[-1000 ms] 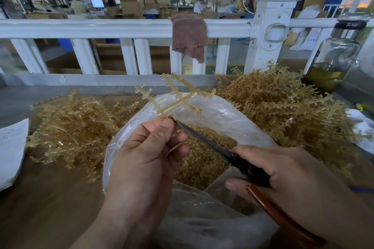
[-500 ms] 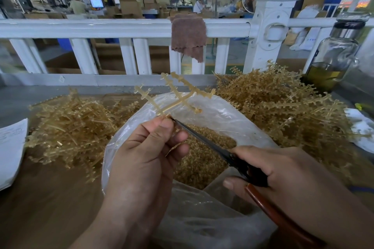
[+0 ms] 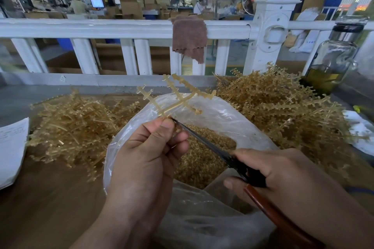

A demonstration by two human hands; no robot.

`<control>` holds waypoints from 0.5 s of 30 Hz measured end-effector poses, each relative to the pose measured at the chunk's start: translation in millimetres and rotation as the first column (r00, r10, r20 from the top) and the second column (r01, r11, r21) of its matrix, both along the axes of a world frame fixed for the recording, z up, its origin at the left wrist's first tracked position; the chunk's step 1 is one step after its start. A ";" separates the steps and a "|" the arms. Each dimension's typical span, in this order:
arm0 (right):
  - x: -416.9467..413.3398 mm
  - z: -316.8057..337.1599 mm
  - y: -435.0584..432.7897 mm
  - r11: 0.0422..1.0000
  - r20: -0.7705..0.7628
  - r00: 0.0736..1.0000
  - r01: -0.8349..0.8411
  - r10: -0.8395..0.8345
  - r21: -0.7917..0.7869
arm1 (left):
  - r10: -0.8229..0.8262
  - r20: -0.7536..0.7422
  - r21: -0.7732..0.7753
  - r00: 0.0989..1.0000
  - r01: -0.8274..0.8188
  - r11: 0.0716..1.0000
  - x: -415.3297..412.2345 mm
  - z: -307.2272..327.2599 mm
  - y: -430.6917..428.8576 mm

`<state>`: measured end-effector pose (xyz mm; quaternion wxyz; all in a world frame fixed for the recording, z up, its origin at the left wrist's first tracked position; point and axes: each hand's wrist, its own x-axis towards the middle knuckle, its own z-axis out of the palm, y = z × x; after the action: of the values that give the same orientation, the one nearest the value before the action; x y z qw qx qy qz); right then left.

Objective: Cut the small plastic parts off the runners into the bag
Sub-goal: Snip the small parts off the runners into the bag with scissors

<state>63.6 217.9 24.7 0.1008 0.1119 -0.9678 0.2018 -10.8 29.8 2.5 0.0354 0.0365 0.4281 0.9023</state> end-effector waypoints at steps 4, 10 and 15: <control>-1.9 -2.4 1.1 1.000 0.001 1.000 -0.004 0.004 -0.009 | 0.005 -0.009 -0.006 1.000 -0.005 1.000 -0.4 -1.0 -0.3; -3.5 -3.1 0.7 1.000 0.016 1.000 0.002 -0.001 -0.030 | 0.006 -0.028 -0.006 1.000 -0.006 1.000 -1.8 -1.5 -0.5; -3.3 -0.9 1.0 1.000 0.022 1.000 -0.010 0.010 -0.011 | 0.006 -0.038 -0.020 0.999 -0.007 1.000 -2.6 -3.1 -1.0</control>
<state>60.3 218.9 23.8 0.0896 0.1141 -0.9672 0.2086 -13.4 28.7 -0.7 0.0246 0.0518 0.4377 0.8973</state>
